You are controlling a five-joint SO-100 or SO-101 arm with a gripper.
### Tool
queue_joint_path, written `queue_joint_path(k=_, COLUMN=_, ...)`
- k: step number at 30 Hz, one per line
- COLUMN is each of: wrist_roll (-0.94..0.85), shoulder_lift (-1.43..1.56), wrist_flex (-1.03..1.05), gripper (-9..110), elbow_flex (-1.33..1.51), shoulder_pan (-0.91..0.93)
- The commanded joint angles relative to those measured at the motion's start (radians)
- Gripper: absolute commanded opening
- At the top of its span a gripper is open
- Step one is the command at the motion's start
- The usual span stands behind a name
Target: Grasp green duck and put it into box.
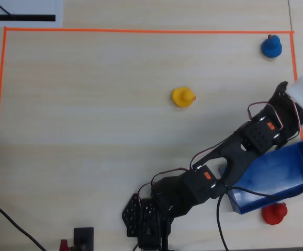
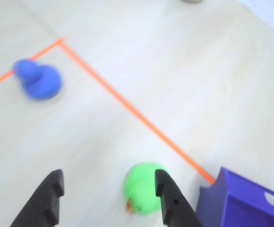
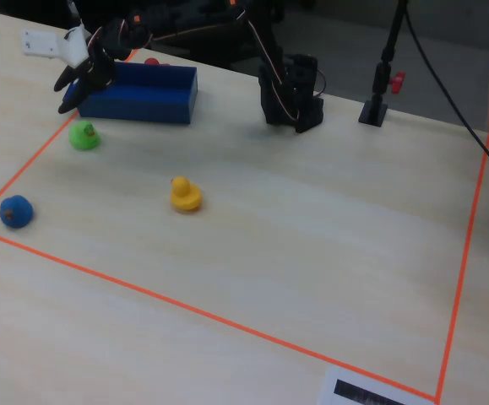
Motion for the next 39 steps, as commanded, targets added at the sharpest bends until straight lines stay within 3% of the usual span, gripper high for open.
queue_joint_path(k=1, wrist_roll=0.028, shoulder_lift=-0.035, wrist_flex=-0.146, gripper=26, elbow_flex=-0.044, shoulder_pan=0.048)
queue_joint_path(k=9, wrist_roll=0.015, shoulder_lift=-0.153, wrist_flex=-0.218, gripper=31, elbow_flex=-0.037, shoulder_pan=0.100)
queue_joint_path(k=19, wrist_roll=-0.061, shoulder_lift=-0.187, wrist_flex=-0.086, gripper=39, elbow_flex=-0.031, shoulder_pan=0.087)
queue_joint_path(k=39, wrist_roll=-0.146, shoulder_lift=-0.385, wrist_flex=-0.084, gripper=40, elbow_flex=-0.189, shoulder_pan=0.077)
